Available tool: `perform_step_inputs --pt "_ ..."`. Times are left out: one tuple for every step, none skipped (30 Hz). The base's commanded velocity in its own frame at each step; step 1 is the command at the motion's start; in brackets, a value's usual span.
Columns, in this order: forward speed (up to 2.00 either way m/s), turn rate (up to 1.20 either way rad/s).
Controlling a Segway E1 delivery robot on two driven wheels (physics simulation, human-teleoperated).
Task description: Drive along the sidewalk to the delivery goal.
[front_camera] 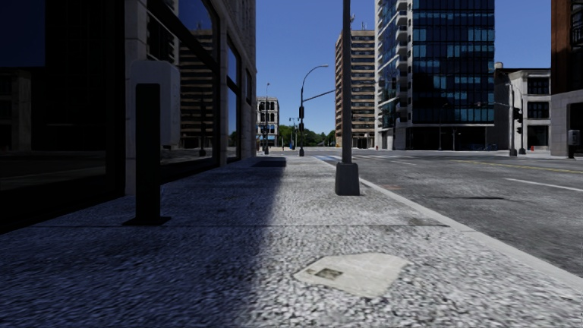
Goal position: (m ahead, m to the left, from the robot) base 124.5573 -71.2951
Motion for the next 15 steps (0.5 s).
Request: perform_step_inputs --pt "2.0 0.0" --pt "2.0 0.0" --pt "2.0 0.0" --pt "2.0 0.0" --pt "2.0 0.0" --pt "2.0 0.0" --pt "2.0 0.0" --pt "2.0 0.0" --pt "2.0 0.0" --pt "2.0 0.0" --pt "2.0 0.0" --pt "2.0 0.0" --pt "2.0 0.0" --pt "2.0 0.0" --pt "2.0 0.0"
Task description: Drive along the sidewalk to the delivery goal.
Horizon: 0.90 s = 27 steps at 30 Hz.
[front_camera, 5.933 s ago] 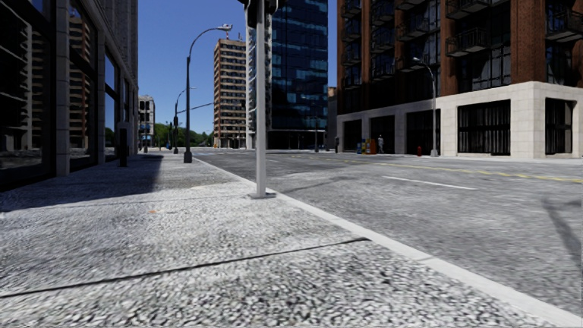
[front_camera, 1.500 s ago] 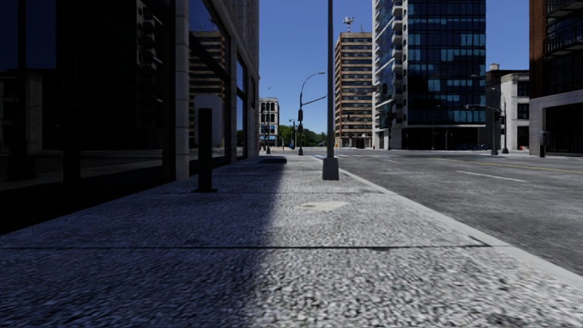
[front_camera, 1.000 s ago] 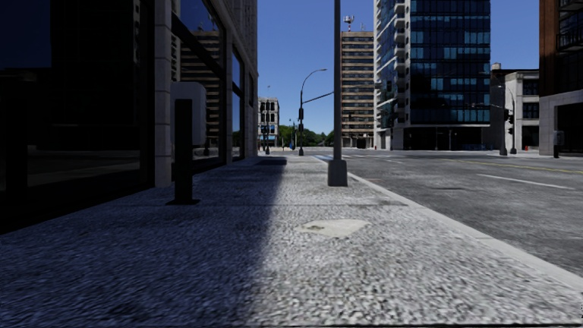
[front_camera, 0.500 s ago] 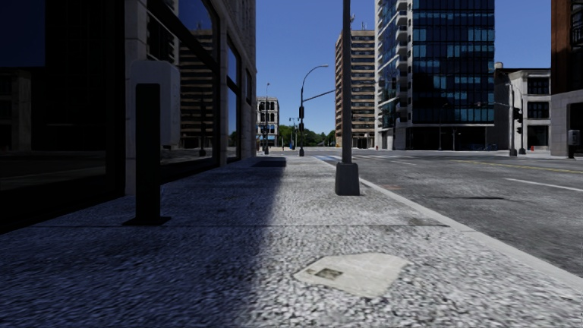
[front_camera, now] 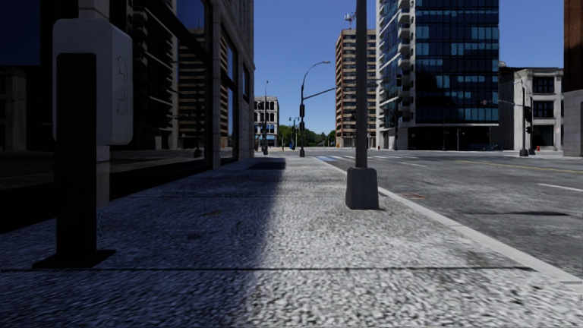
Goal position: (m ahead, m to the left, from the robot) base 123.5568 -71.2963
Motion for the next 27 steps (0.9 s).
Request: perform_step_inputs --pt "2.0 0.0" --pt "2.0 0.0" --pt "2.0 0.0" --pt "2.0 0.0" --pt "2.0 0.0" --pt "2.0 0.0" --pt "2.0 0.0" --pt "2.0 0.0" --pt "2.0 0.0" --pt "2.0 0.0" --pt "2.0 0.0" --pt "2.0 0.0" --pt "2.0 0.0" --pt "2.0 0.0" --pt "2.0 0.0" --pt "2.0 0.0" --pt "2.0 0.0" --pt "2.0 0.0" --pt "2.0 0.0" --pt "2.0 0.0" --pt "2.0 0.0" --pt "2.0 0.0" --pt "2.0 0.0" --pt "2.0 0.0" --pt "2.0 0.0" --pt "2.0 0.0" --pt "2.0 0.0"
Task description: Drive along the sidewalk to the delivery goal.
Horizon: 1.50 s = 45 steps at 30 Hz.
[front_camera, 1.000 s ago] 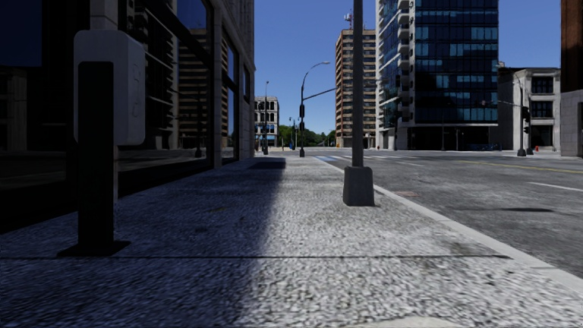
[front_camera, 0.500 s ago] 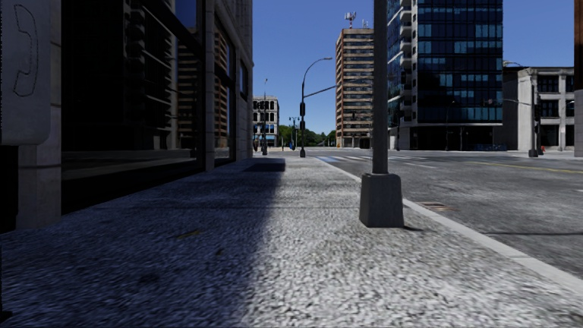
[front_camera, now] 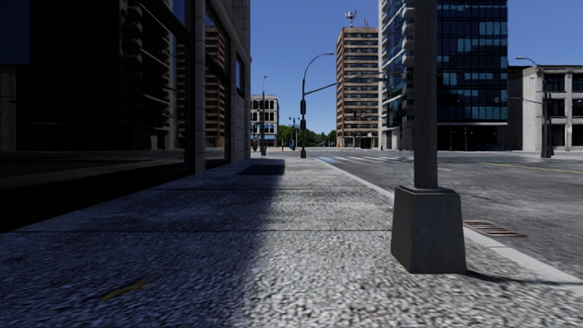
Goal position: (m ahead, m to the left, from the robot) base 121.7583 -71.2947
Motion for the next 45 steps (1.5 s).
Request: perform_step_inputs --pt "2.0 0.0" --pt "2.0 0.0" --pt "2.0 0.0" --pt "2.0 0.0" --pt "2.0 0.0" --pt "2.0 0.0" --pt "2.0 0.0" --pt "2.0 0.0" --pt "2.0 0.0" --pt "2.0 0.0" --pt "2.0 0.0" --pt "2.0 0.0" --pt "2.0 0.0" --pt "2.0 0.0" --pt "2.0 0.0" --pt "2.0 0.0" --pt "2.0 0.0" --pt "2.0 0.0" --pt "2.0 0.0" --pt "2.0 0.0" --pt "2.0 0.0" --pt "2.0 0.0" --pt "2.0 0.0" --pt "2.0 0.0" --pt "2.0 0.0" --pt "2.0 0.0" --pt "2.0 0.0" --pt "2.0 0.0" --pt "2.0 0.0" --pt "2.0 0.0" --pt "2.0 0.0" --pt "2.0 0.0" --pt "2.0 0.0" --pt "2.0 0.0" --pt "2.0 0.0" --pt "2.0 0.0" --pt "2.0 0.0" --pt "2.0 0.0" --pt "2.0 0.0" --pt "2.0 0.0" --pt "2.0 0.0" --pt "2.0 0.0" --pt "2.0 0.0" --pt "2.0 0.0" --pt "2.0 0.0"
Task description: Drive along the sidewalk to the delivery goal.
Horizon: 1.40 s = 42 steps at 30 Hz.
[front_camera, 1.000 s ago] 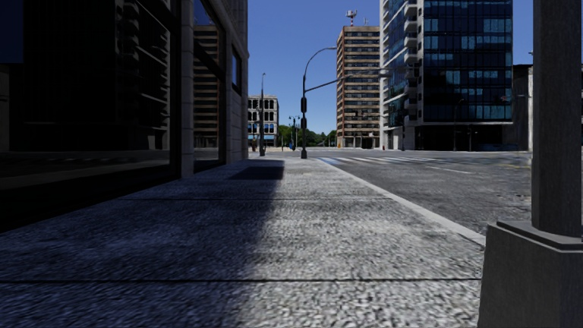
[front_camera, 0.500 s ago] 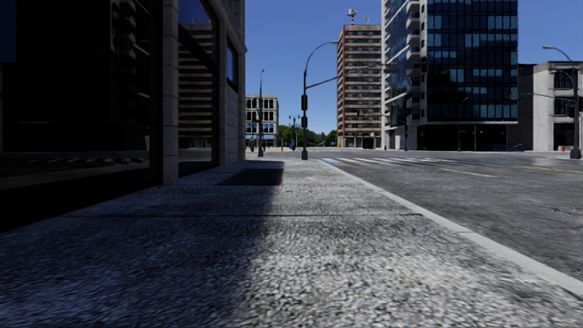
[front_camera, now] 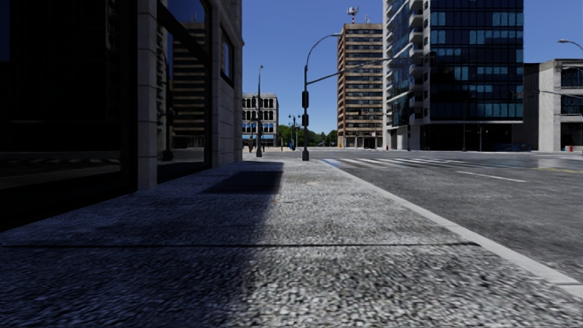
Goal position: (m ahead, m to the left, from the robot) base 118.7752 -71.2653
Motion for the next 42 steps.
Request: perform_step_inputs --pt "2.0 0.0" --pt "2.0 0.0" --pt "2.0 0.0" --pt "2.0 0.0" --pt "2.0 0.0" --pt "2.0 0.0" --pt "2.0 0.0" --pt "2.0 0.0" --pt "2.0 0.0" --pt "2.0 0.0" --pt "2.0 0.0" --pt "2.0 0.0" --pt "2.0 0.0" --pt "2.0 0.0" --pt "2.0 0.0" --pt "2.0 0.0" --pt "2.0 0.0" --pt "2.0 0.0" --pt "2.0 0.0" --pt "2.0 0.0" --pt "2.0 0.0" --pt "2.0 0.0" --pt "2.0 0.0" --pt "2.0 0.0" --pt "2.0 0.0" --pt "2.0 0.0" --pt "2.0 0.0" --pt "2.0 0.0" --pt "2.0 0.0" --pt "2.0 0.0" --pt "2.0 0.0" --pt "2.0 0.0" --pt "2.0 0.0" --pt "2.0 0.0" --pt "2.0 0.0" --pt "2.0 0.0" --pt "2.0 0.0" --pt "2.0 0.0" --pt "2.0 0.0" --pt "2.0 0.0" --pt "2.0 0.0" --pt "2.0 0.0"
